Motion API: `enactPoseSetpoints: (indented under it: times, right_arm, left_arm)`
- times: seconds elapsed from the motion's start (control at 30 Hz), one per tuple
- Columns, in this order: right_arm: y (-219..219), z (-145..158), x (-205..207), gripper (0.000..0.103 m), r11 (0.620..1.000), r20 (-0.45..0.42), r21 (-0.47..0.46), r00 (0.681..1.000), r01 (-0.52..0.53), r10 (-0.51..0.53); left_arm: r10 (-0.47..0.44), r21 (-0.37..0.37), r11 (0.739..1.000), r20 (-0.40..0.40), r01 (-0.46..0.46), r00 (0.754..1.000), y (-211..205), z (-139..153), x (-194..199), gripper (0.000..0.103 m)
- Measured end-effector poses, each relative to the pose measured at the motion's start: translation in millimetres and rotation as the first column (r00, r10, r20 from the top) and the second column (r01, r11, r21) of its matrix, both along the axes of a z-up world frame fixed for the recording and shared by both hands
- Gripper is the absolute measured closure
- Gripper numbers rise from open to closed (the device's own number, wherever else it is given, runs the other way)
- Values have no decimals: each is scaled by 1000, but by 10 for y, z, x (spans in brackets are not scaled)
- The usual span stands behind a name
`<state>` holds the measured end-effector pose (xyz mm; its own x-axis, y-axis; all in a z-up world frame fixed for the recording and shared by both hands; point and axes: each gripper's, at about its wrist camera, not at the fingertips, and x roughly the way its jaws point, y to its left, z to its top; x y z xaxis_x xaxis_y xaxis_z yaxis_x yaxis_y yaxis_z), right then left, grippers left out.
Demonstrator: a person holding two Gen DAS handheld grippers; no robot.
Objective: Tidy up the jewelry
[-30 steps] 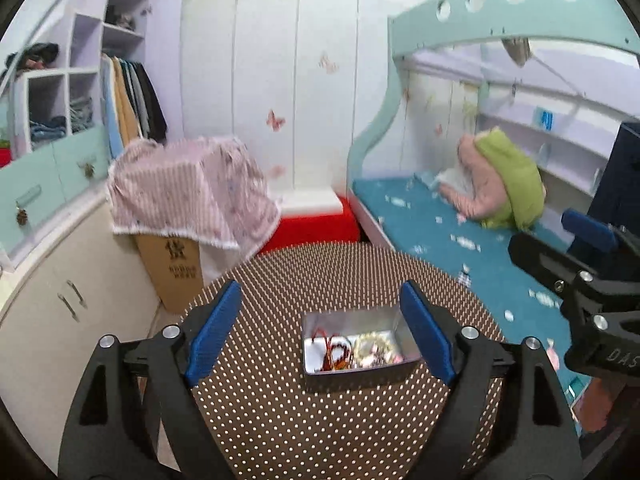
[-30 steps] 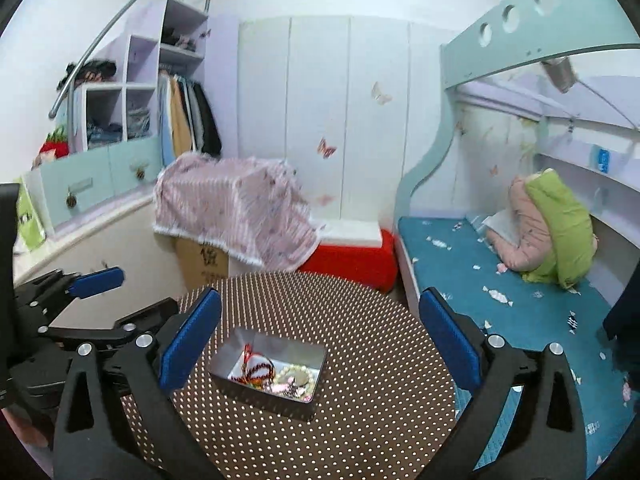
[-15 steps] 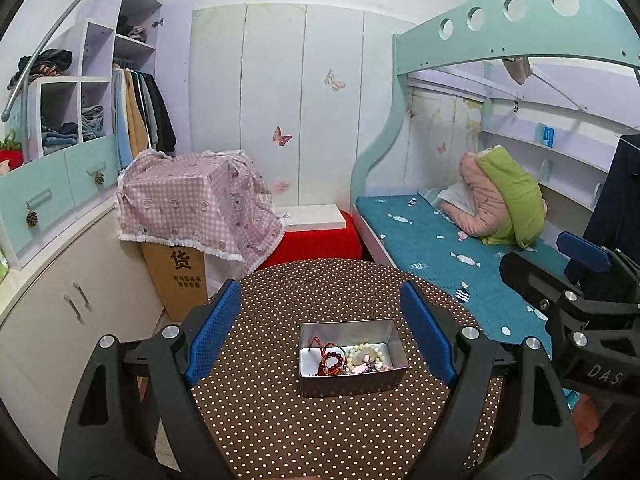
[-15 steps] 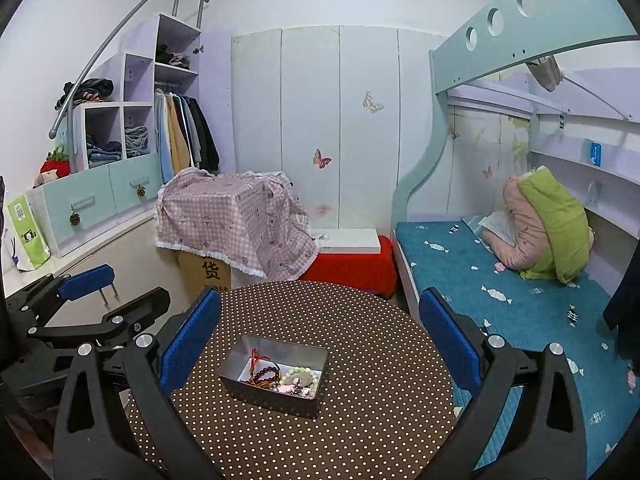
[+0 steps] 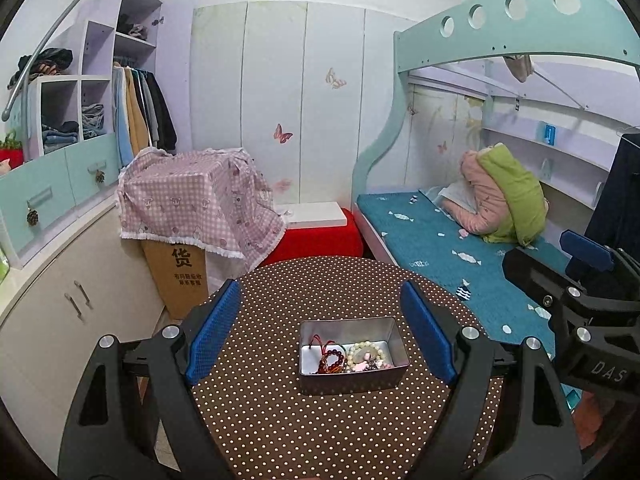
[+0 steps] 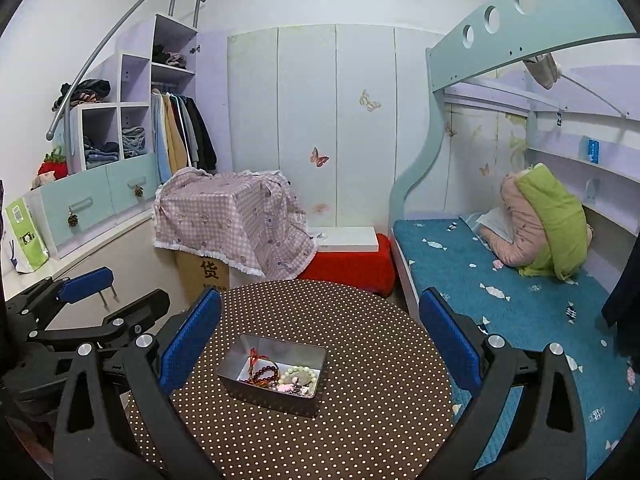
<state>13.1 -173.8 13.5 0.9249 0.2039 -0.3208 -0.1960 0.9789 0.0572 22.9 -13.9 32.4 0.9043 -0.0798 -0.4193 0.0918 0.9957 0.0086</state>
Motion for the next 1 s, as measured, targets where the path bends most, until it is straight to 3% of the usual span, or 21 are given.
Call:
enactPoseSetpoints:
  times: [1.0]
  right_arm:
    - [-31, 10, -15, 7, 1000, -14, -2, 1000, 7, -7]
  left_arm:
    - [-3, 5, 1000, -2, 3, 1000, 30, -35, 7, 21]
